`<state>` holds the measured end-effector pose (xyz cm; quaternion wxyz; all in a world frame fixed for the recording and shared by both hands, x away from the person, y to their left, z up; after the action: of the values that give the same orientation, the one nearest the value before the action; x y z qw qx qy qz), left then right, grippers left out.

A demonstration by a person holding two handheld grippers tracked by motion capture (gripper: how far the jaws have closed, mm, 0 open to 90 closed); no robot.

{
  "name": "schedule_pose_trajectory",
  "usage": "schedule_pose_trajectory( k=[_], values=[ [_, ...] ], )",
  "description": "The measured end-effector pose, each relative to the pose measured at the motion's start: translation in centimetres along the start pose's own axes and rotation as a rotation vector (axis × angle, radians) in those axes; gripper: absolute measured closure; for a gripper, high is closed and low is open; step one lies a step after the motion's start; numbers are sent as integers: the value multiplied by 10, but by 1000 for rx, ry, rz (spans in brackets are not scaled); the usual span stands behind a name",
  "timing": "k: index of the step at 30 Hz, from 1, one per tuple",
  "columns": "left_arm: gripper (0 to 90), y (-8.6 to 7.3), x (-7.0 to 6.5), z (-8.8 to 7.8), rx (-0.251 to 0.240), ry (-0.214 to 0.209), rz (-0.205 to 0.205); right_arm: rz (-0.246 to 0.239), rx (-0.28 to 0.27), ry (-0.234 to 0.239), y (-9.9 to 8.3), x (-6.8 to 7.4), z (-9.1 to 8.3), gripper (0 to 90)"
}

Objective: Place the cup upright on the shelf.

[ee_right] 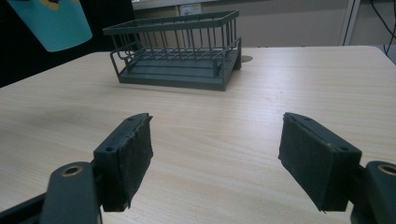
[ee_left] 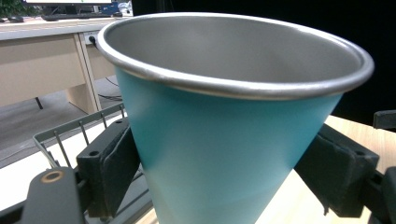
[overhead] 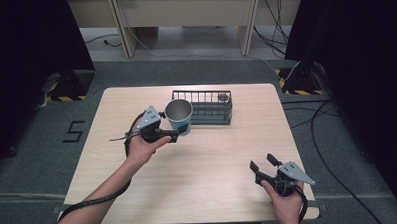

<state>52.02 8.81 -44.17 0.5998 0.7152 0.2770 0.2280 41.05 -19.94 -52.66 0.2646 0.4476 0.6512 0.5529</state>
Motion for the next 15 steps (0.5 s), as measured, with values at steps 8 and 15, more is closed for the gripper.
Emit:
schedule_pose_trajectory(
  k=[8, 15],
  values=[
    [175, 6, 5, 5, -11, 7, -4, -5, 0, -1, 0, 0, 0, 262],
    [176, 12, 6, 10, -11, 6, 2, -4, 2, -1, -1, -1, 0, 263]
  ],
)
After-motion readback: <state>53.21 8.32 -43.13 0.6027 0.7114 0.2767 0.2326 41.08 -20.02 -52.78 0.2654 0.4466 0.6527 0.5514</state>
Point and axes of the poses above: each handheld gripper's, and its own axes: z roughly forward along the jaws, y roughly out of its top, x roughly to its left, the point moved 10 cm from there along z, roughly forward along the jaws, and after that the axes turned 3 degrees about y, right-handed, at the moved point
